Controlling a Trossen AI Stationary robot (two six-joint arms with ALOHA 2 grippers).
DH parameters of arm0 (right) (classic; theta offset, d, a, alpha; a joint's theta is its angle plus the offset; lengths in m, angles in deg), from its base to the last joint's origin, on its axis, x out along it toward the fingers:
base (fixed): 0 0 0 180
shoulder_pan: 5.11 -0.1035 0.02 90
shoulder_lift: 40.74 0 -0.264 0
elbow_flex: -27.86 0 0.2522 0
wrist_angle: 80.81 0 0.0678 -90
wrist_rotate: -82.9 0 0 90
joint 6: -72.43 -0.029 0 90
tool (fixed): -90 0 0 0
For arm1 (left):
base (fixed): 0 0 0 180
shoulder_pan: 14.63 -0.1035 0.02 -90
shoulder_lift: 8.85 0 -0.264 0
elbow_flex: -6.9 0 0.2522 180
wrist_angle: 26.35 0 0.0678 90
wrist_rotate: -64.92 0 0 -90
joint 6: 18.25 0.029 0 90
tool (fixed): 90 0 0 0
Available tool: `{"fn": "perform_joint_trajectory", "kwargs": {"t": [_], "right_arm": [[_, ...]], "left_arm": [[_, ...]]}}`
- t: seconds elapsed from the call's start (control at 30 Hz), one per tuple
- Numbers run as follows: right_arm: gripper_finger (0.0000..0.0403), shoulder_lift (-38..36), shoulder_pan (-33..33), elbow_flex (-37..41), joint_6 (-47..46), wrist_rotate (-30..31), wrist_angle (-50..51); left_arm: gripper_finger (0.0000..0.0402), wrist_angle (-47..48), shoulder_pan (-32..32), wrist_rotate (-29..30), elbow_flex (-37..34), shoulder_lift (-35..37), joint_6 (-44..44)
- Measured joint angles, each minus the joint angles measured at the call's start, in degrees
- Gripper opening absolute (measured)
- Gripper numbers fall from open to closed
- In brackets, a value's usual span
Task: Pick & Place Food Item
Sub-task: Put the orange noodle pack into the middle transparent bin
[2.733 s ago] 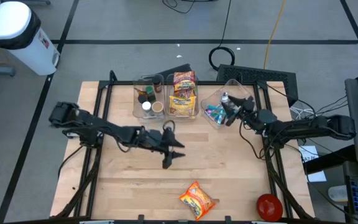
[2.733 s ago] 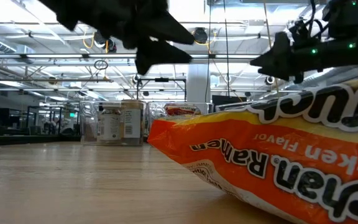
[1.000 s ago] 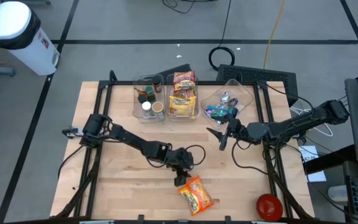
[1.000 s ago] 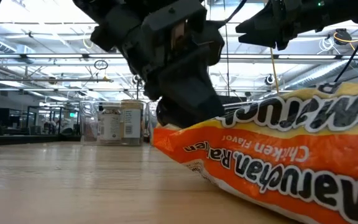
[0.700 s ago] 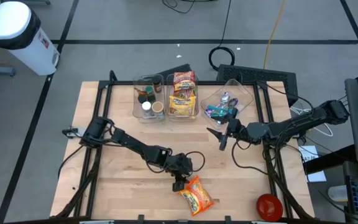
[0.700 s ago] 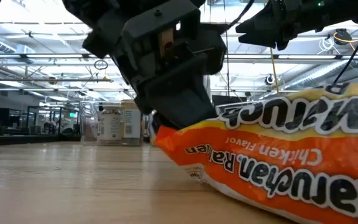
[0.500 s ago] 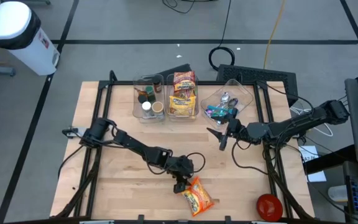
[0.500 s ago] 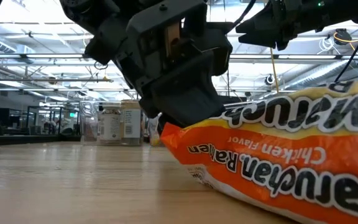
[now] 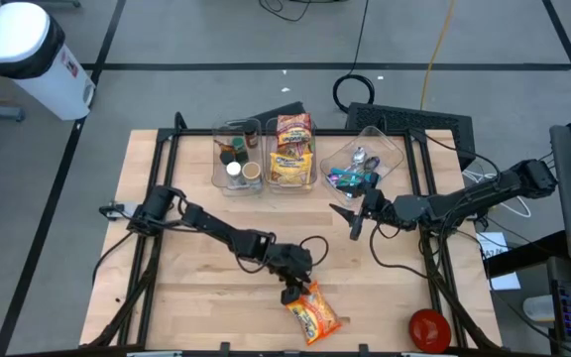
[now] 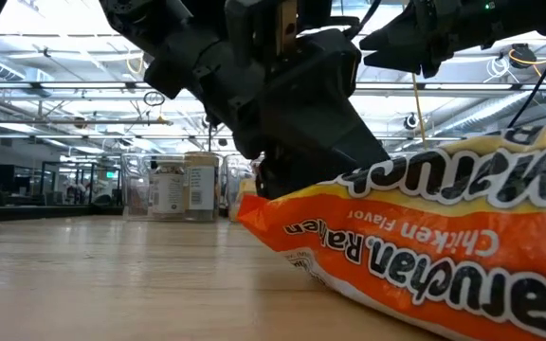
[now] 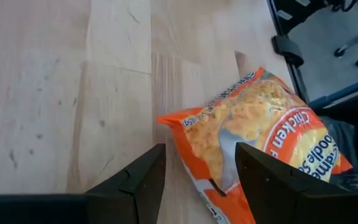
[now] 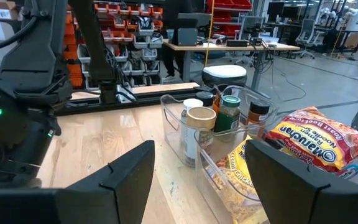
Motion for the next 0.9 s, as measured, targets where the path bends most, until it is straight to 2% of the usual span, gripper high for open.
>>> {"fn": "perform_joint_trajectory", "kwargs": {"t": [0.3, 0.77, 0.83, 0.9], "right_arm": [[0.0242, 0.0, 0.01, 0.0, 0.0, 0.0, 0.02], [0.0242, -0.02, 0.01, 0.0, 0.0, -0.02, 0.29], [0.0242, -0.02, 0.01, 0.0, 0.0, -0.02, 0.49], [0.0242, -0.02, 0.01, 0.0, 0.0, -0.01, 0.62]], "left_arm": [[0.02, 1.24, 0.0, 3.39, 0.0, 0.0, -0.03], [0.0198, -2.35, 2.04, 2.96, 0.02, -2.54, -0.16], [0.0182, -2.66, 1.99, 3.17, 0.02, -2.54, 0.26], [0.0148, -3.56, 1.82, 3.35, 0.02, -2.54, 0.42]]}}
